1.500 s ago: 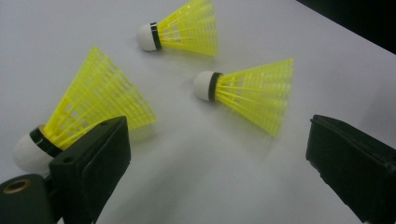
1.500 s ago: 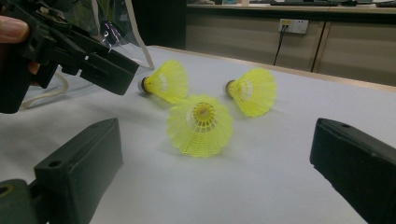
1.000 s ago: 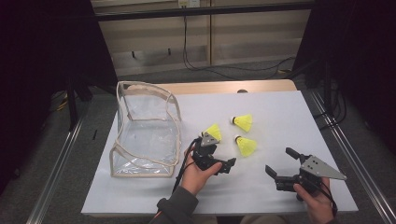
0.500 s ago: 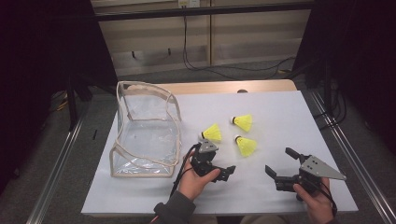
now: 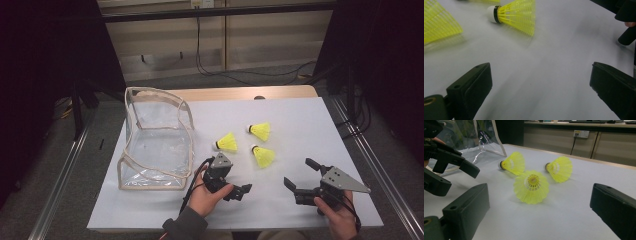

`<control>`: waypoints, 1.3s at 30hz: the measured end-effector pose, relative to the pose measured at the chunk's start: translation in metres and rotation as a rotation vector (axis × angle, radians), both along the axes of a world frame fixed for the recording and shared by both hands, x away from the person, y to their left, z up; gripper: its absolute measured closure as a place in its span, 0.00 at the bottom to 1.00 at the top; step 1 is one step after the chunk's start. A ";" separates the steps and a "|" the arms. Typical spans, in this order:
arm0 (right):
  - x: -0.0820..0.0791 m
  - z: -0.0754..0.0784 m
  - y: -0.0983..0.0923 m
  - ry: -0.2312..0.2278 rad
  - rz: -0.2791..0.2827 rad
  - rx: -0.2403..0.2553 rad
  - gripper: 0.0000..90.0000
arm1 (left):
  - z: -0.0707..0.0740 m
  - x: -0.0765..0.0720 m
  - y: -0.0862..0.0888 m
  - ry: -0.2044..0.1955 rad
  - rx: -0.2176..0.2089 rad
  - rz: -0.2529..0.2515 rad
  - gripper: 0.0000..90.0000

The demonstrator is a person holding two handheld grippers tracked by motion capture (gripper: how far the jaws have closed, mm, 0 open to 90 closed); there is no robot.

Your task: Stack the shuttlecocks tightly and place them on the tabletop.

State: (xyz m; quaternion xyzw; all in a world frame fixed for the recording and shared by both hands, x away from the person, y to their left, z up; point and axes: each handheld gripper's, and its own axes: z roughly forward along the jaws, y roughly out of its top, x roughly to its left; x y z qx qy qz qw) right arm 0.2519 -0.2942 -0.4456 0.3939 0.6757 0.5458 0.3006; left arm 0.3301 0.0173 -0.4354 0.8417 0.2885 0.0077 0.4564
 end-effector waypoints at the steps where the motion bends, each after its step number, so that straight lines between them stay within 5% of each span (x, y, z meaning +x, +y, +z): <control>1: 0.000 0.000 0.000 -0.001 0.000 0.000 0.02 | 0.000 0.000 0.000 0.001 -0.002 -0.002 0.05; 19: 0.000 0.000 0.000 0.001 0.001 -0.005 0.02 | -0.002 -0.011 0.012 0.015 -0.047 -0.093 0.05; 39: 0.000 0.000 0.001 -0.001 0.001 -0.008 0.02 | 0.002 -0.021 0.026 0.000 -0.041 -0.149 0.05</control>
